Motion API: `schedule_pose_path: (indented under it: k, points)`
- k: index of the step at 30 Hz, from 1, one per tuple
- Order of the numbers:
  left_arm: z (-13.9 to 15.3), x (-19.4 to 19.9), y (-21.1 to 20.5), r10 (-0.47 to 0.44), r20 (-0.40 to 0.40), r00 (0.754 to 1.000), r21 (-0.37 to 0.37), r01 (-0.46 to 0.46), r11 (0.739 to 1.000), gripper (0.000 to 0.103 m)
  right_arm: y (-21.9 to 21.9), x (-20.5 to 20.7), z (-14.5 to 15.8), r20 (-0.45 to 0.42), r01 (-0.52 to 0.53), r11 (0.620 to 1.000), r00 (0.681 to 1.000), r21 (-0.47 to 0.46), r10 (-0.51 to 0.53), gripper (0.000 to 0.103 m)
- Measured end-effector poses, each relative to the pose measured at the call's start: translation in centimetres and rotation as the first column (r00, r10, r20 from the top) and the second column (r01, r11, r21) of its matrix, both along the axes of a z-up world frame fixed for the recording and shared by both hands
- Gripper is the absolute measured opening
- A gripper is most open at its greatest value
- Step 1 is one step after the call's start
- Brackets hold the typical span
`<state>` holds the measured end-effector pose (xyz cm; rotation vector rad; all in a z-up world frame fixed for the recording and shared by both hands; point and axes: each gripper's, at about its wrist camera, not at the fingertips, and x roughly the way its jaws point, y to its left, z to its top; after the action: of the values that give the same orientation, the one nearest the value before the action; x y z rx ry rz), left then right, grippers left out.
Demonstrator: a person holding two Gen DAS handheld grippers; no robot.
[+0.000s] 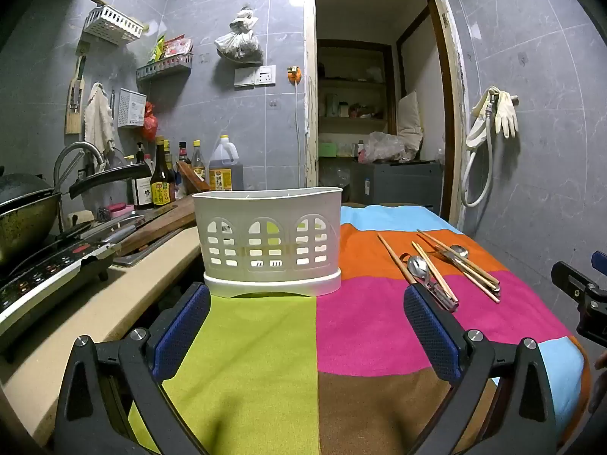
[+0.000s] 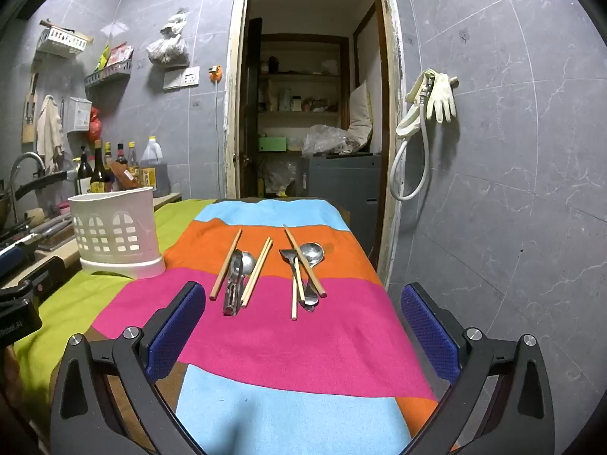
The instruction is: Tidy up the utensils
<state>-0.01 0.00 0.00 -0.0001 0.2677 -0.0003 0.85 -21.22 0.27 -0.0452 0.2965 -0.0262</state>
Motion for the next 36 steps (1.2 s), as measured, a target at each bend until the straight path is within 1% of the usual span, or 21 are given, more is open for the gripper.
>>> schedule_pose_path:
  k: [1, 10, 23, 31, 36]
  points:
    - [0.0, 0.0, 0.0, 0.000, -0.013, 1.000, 0.002, 0.000, 1.000, 0.100, 0.0, 0.0, 0.0, -0.001, 0.000, 1.000, 1.000, 0.000, 0.000, 0.103]
    - [0.0, 0.0, 0.0, 0.000, -0.011, 1.000, 0.002, 0.000, 1.000, 0.100, 0.9, 0.3, -1.1, -0.007, -0.003, 1.000, 1.000, -0.006, 0.003, 0.103]
    - [0.0, 0.0, 0.0, 0.000, -0.012, 1.000, 0.003, 0.000, 1.000, 0.100, 0.8, 0.4, -0.9, -0.010, -0.002, 1.000, 1.000, -0.007, 0.002, 0.103]
    - [0.0, -0.1, 0.0, 0.000, -0.016, 1.000, 0.003, 0.000, 1.000, 0.100, 1.1, 0.7, -1.4, -0.017, -0.002, 1.000, 1.000, -0.006, 0.002, 0.103]
    - [-0.5, 0.5, 0.1, 0.000, -0.018, 1.000, 0.002, 0.000, 1.000, 0.100, 1.0, 0.8, -1.4, -0.021, -0.001, 1.000, 1.000, -0.002, 0.001, 0.103]
